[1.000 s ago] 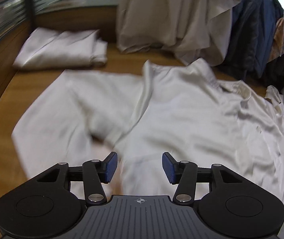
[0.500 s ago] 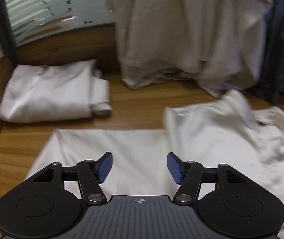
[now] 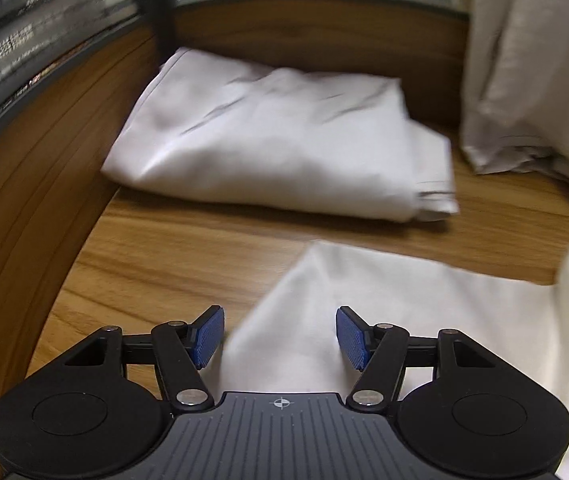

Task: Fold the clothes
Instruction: 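Open the right gripper over the collar while the left gripper pinches the hem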

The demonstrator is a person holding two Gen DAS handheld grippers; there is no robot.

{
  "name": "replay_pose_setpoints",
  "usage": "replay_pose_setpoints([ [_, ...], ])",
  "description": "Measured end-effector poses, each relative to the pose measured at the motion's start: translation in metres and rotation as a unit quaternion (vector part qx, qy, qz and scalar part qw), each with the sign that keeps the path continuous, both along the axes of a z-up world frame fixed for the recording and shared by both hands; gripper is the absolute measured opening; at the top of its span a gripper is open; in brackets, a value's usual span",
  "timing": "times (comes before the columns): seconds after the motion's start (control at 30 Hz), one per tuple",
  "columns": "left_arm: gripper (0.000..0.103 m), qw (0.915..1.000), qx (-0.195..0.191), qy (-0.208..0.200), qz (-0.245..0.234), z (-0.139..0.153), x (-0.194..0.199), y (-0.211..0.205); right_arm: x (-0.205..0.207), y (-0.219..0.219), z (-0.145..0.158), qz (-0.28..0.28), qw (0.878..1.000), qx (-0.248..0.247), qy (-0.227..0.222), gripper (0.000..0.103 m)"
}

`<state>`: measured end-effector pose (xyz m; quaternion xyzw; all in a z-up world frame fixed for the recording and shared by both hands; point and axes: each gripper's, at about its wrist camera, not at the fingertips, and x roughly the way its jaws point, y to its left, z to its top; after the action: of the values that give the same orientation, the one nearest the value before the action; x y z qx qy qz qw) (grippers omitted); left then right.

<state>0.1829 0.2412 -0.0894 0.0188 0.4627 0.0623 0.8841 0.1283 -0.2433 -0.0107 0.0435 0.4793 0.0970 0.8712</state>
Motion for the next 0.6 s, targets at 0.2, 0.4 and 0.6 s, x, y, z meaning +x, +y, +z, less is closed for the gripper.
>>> replay_pose_setpoints([
  [0.2,0.016,0.9997,0.002,-0.012,-0.020,-0.003,0.005,-0.003,0.006,0.007,-0.004,-0.002,1.000,0.000,0.009,0.036],
  [0.4,0.004,0.9995,0.025,-0.006,0.019,0.001,-0.002,0.001,0.004,0.005,-0.004,-0.014,1.000,-0.003,0.010,0.036],
  [0.6,0.004,0.9939,0.027,0.029,0.102,0.007,-0.028,0.026,0.000,-0.003,-0.006,-0.026,1.000,-0.004,0.010,0.036],
])
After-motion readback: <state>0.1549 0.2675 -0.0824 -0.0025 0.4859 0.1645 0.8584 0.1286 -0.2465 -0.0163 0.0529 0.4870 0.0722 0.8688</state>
